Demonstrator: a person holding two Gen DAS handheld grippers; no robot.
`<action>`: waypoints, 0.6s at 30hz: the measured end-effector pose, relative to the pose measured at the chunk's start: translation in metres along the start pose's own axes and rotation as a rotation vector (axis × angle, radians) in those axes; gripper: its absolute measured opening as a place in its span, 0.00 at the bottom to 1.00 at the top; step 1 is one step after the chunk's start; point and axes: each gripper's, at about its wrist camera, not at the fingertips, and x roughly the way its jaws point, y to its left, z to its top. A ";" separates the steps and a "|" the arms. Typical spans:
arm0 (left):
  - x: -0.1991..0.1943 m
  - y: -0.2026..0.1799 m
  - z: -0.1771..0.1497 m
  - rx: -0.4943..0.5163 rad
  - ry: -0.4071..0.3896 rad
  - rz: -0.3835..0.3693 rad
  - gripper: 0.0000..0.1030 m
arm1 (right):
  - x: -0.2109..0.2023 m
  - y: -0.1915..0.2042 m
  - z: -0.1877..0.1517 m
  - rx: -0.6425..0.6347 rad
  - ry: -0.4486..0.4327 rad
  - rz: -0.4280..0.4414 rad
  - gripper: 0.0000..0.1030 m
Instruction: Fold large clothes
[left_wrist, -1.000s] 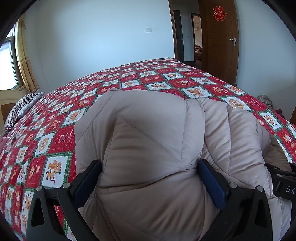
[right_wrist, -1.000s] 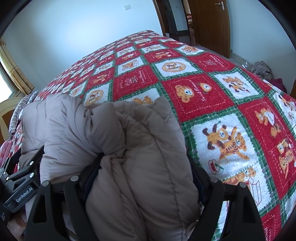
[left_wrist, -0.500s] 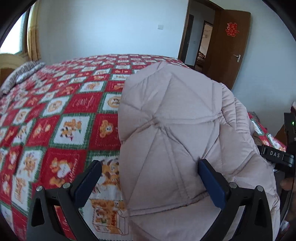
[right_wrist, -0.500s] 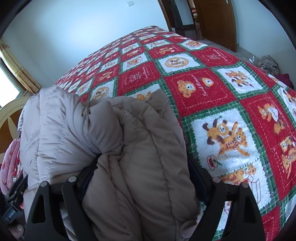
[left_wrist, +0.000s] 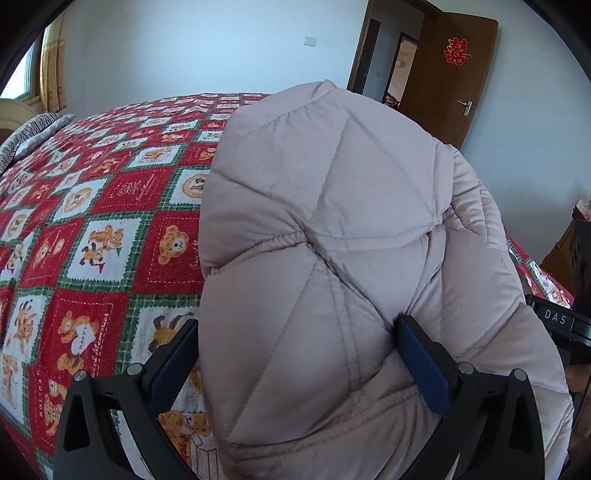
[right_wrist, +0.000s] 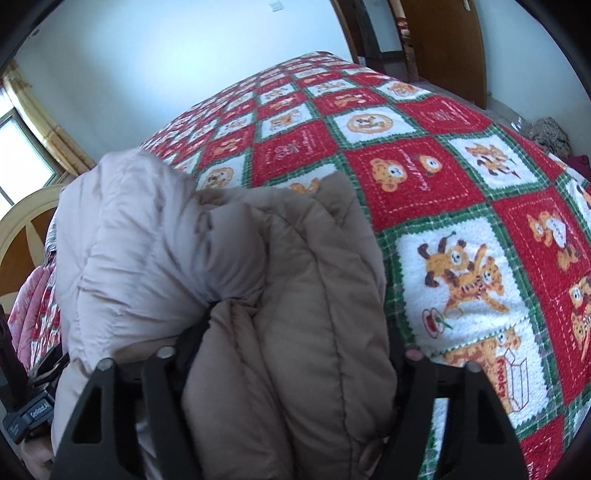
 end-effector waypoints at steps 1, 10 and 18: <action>0.000 -0.001 0.000 0.005 0.001 0.001 0.99 | 0.000 0.001 -0.001 -0.005 0.000 0.003 0.64; -0.007 -0.013 -0.001 0.077 -0.007 -0.038 0.72 | -0.005 -0.002 -0.005 0.003 -0.015 0.084 0.41; -0.042 -0.035 0.000 0.222 -0.066 0.042 0.34 | -0.022 0.008 -0.008 -0.025 -0.059 0.094 0.25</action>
